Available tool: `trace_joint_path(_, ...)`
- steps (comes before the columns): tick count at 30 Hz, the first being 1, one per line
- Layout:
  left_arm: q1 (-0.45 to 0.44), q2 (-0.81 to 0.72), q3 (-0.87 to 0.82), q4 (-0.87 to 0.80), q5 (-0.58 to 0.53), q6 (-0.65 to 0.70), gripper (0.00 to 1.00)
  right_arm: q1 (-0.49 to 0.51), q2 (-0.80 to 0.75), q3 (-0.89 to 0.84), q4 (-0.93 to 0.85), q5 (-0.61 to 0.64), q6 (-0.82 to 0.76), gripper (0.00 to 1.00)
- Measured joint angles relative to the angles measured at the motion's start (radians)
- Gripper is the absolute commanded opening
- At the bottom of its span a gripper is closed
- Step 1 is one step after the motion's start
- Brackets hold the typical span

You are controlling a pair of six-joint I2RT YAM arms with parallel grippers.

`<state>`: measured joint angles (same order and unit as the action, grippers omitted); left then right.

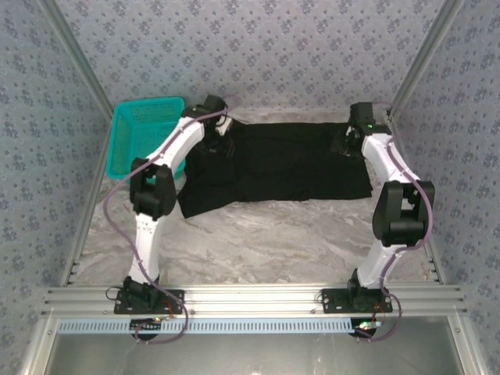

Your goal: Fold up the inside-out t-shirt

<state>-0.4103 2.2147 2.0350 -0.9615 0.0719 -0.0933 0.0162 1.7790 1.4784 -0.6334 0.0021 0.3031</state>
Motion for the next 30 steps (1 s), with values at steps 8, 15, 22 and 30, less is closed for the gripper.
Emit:
trace_joint_path(8,-0.086,-0.146,-0.304,0.102,0.089,0.016,0.52,-0.003,-0.01,-0.109,0.005,-0.034,-0.006,0.45)
trace_joint_path(15,-0.072,-0.052,-0.293,0.148,0.079,0.034,0.52,-0.003,-0.01,-0.109,0.013,-0.049,-0.006,0.45)
trace_joint_path(22,-0.068,0.029,-0.23,0.151,0.049,0.05,0.39,-0.003,-0.01,-0.109,0.013,-0.052,-0.01,0.45)
trace_joint_path(30,-0.047,0.031,-0.223,0.15,0.031,0.048,0.2,-0.004,-0.01,-0.109,0.013,-0.055,-0.017,0.45)
